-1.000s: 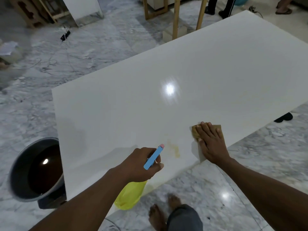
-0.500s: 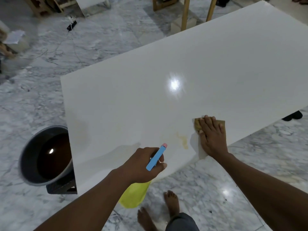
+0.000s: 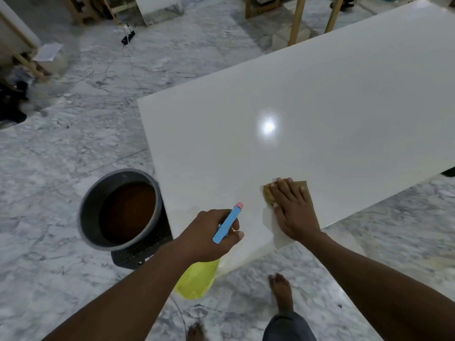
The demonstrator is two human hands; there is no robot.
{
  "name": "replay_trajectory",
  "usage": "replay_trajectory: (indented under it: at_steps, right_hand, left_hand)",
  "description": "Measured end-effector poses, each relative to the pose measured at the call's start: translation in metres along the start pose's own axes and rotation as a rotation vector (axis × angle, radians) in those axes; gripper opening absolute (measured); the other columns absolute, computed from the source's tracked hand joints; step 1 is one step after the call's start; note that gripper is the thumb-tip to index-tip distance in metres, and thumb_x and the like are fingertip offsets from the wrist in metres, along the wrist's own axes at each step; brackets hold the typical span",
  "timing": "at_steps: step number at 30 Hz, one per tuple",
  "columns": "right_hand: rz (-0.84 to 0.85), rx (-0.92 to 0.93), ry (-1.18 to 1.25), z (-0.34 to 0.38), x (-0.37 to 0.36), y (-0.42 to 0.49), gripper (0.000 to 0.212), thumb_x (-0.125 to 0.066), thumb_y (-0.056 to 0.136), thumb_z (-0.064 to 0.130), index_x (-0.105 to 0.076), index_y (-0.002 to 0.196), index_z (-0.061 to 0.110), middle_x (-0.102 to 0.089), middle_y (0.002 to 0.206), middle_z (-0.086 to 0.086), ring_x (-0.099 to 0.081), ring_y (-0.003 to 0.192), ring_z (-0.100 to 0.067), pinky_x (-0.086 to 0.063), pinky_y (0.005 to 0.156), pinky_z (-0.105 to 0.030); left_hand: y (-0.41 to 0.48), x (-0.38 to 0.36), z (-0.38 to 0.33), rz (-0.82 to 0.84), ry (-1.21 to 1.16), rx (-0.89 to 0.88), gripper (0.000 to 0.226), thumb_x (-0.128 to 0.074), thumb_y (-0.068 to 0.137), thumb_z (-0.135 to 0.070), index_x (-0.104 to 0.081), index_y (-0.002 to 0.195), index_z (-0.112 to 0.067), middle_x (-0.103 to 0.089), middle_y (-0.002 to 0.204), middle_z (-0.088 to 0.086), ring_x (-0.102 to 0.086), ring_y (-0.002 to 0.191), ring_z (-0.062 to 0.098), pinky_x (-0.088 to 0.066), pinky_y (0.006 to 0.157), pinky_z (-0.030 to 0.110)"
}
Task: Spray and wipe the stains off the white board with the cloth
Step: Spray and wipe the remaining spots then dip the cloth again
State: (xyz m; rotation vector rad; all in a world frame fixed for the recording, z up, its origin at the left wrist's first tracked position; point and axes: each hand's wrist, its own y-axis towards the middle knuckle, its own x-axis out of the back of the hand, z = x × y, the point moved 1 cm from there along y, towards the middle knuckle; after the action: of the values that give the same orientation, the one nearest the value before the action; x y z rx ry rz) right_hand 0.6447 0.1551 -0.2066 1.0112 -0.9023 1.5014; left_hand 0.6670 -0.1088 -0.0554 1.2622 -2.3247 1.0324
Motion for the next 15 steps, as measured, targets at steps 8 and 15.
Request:
replay_trajectory:
  at_steps: [8,15]
  right_hand:
    - [-0.05,-0.025,0.001,0.119,-0.051,-0.031,0.059,-0.03,0.098,0.038,-0.029,0.156,0.029,-0.02,0.166,0.007,-0.01,0.155,-0.02,-0.013,0.123,-0.049]
    - [-0.136,-0.103,0.056,0.2,-0.089,-0.048,0.059,-0.031,0.096,0.031,-0.039,0.153,0.019,-0.028,0.163,0.001,-0.015,0.154,-0.022,-0.019,0.122,-0.052]
  left_hand:
    - [-0.078,0.052,0.102,0.032,-0.018,-0.015,0.02,-0.075,0.093,-0.034,-0.066,0.088,-0.017,-0.071,0.079,0.006,-0.072,0.071,0.03,-0.063,0.073,0.05]
    - [-0.119,0.085,0.167,-0.018,-0.024,-0.057,0.021,-0.075,0.094,-0.028,-0.065,0.088,-0.01,-0.071,0.077,0.014,-0.07,0.073,0.035,-0.059,0.072,0.054]
